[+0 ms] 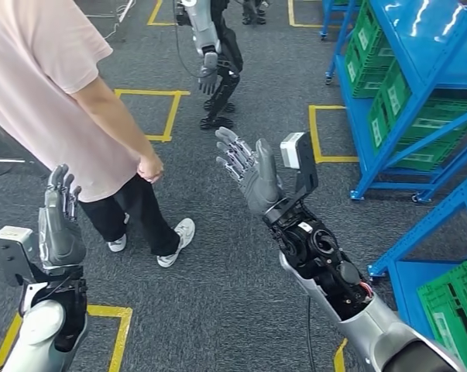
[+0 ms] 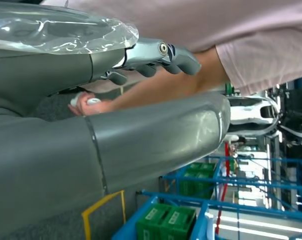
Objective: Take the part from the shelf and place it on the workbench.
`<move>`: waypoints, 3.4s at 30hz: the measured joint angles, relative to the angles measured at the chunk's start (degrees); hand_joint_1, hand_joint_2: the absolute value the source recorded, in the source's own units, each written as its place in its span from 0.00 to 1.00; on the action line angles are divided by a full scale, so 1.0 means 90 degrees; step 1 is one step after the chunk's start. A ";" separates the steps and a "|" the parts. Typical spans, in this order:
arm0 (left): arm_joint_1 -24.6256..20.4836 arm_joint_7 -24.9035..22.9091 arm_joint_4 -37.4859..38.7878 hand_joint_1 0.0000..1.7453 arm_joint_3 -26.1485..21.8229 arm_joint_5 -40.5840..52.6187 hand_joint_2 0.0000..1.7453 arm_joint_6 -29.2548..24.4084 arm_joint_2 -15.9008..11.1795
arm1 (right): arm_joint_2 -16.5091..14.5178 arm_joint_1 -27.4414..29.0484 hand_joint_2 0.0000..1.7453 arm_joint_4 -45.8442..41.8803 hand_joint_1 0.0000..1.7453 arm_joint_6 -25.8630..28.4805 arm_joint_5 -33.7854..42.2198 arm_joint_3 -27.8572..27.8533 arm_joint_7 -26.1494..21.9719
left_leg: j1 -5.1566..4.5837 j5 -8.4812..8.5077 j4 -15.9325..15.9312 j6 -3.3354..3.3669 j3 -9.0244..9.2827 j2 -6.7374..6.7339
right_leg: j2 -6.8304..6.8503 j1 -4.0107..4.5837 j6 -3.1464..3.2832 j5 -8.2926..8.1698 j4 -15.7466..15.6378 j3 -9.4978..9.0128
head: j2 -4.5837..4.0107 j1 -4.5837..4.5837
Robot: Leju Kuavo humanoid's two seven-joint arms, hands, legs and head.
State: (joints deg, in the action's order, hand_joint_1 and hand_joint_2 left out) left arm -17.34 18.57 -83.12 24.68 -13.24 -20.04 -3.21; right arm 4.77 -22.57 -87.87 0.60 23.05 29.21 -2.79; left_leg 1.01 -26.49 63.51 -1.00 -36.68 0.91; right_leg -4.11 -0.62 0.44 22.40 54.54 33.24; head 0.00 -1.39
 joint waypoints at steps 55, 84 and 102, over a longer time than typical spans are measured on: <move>0.0088 -0.0078 -0.0058 0.00 -0.0007 0.0007 0.00 -0.0019 0.0081 | 0.0059 0.0165 0.00 -0.0315 0.00 0.0166 -0.0083 0.0158 -0.0022 | -0.0023 -0.0386 -0.0034 -0.0090 0.0170 -0.0287 | 0.0506 0.0034 0.0040 0.0035 0.0033 0.0013 | 0.0000 -0.0159; -0.0188 0.0209 0.0128 0.00 0.0048 -0.0023 0.00 0.0312 0.0329 | 0.0208 0.0415 0.00 -0.0562 0.00 0.0389 0.0058 -0.0092 0.0189 | -0.0044 -0.0010 -0.0727 -0.0036 0.0444 -0.0561 | 0.0530 0.0037 0.0001 0.0039 0.0004 -0.0010 | 0.0000 -0.0218; -0.0255 0.0401 0.0389 0.00 0.0107 -0.0263 0.00 0.0220 0.0290 | 0.0216 0.0399 0.00 -0.0699 0.00 0.0493 0.0015 -0.0005 0.0197 | -0.0049 0.0343 -0.1147 0.0232 0.0511 -0.0170 | 0.0322 0.0029 -0.0198 0.0739 0.1460 0.0745 | 0.0000 -0.0123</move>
State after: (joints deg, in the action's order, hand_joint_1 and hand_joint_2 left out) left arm -19.64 22.18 -79.62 25.64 -15.61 -18.07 -0.60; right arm 6.71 -18.98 -94.17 5.04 23.19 29.16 -1.02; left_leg 0.56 -23.41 53.18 1.09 -32.08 -0.61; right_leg -1.21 -0.36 -1.35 29.05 67.68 39.94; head 0.00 -2.50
